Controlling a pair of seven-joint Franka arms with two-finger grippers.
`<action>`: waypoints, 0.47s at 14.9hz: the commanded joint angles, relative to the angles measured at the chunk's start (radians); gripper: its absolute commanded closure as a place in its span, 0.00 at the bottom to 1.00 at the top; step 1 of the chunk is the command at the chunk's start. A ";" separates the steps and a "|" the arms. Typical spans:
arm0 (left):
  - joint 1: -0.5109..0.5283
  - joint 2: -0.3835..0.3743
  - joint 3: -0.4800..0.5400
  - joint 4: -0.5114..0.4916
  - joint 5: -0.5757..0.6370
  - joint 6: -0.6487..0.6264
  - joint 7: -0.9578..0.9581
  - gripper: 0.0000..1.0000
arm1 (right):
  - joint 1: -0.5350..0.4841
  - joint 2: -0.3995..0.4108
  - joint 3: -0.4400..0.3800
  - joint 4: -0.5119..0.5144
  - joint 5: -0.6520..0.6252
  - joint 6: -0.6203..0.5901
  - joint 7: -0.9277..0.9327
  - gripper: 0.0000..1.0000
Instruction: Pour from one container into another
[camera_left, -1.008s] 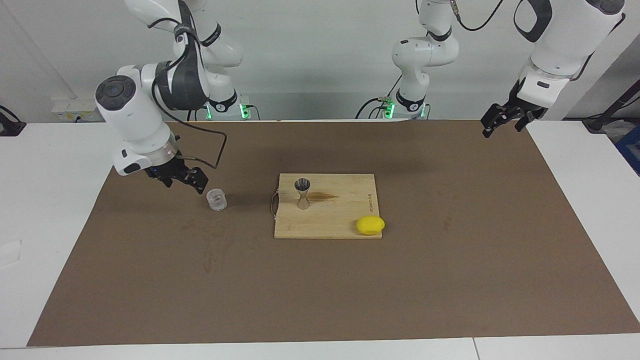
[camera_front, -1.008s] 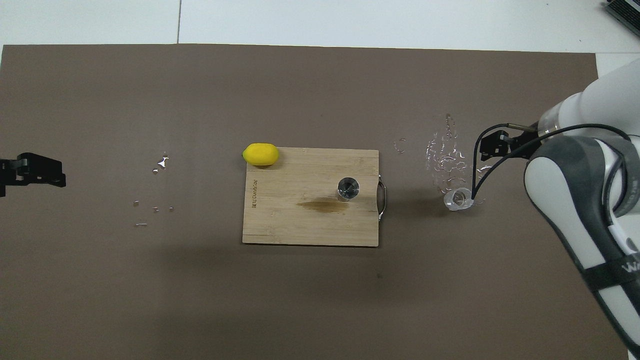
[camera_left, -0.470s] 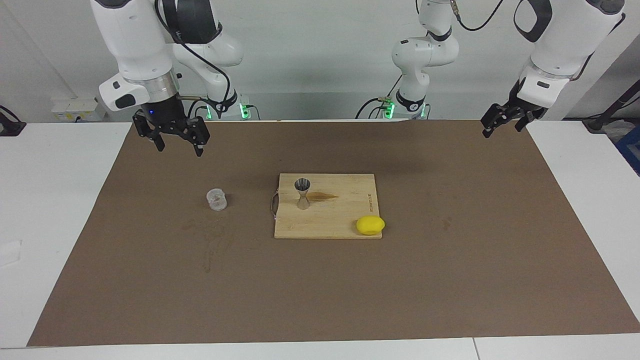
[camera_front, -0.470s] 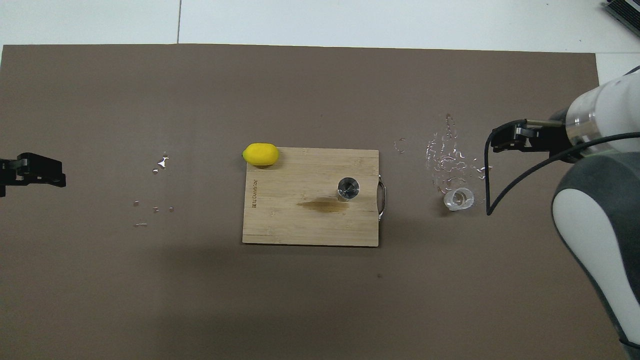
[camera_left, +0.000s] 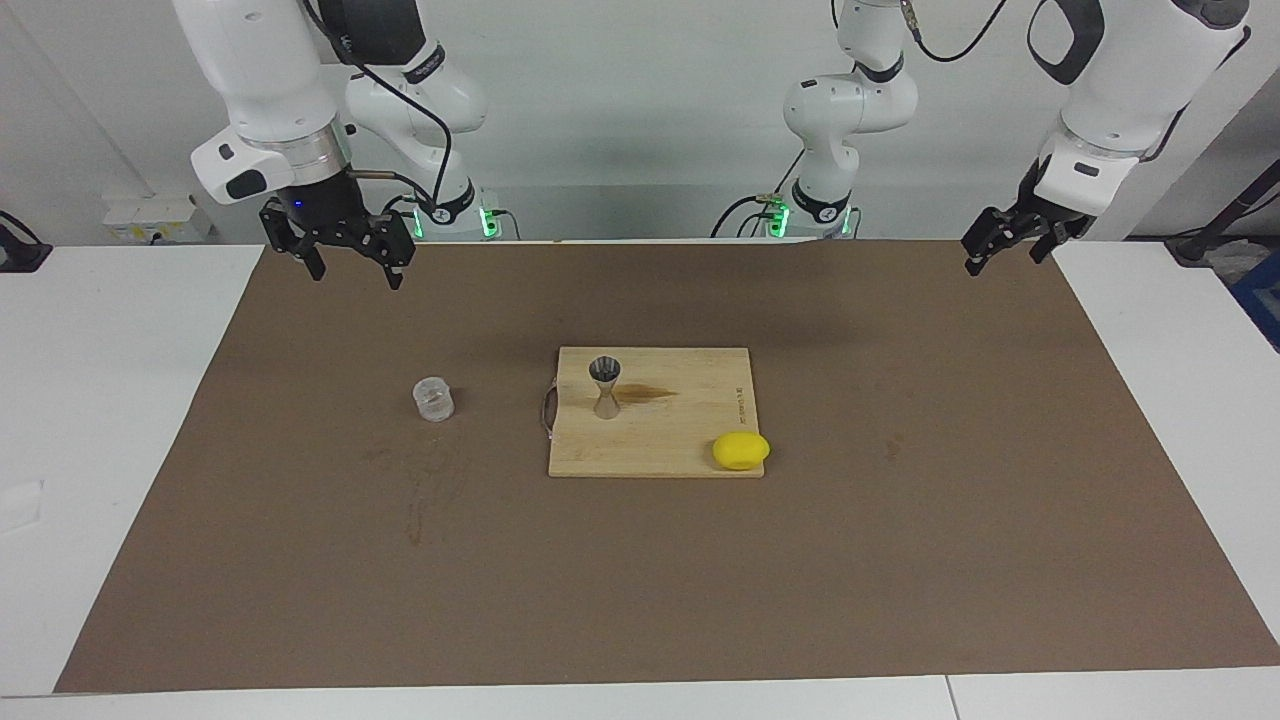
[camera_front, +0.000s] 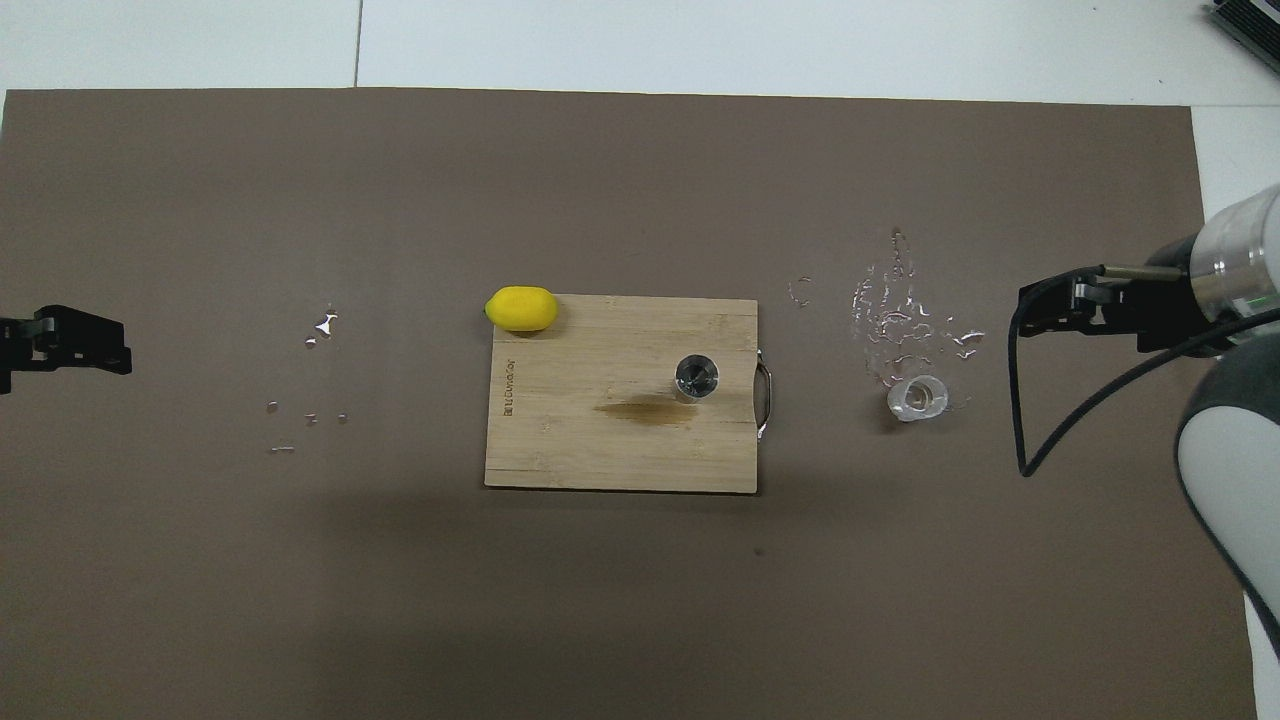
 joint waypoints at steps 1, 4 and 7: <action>-0.002 -0.019 0.003 -0.014 0.018 -0.003 0.010 0.00 | -0.027 -0.013 0.000 -0.008 0.036 -0.012 -0.036 0.00; -0.002 -0.019 0.001 -0.014 0.018 -0.003 0.010 0.00 | -0.025 -0.026 0.000 -0.028 0.036 -0.016 -0.037 0.00; -0.002 -0.019 0.003 -0.014 0.018 -0.003 0.010 0.00 | -0.024 -0.029 0.002 -0.036 0.036 -0.015 -0.036 0.00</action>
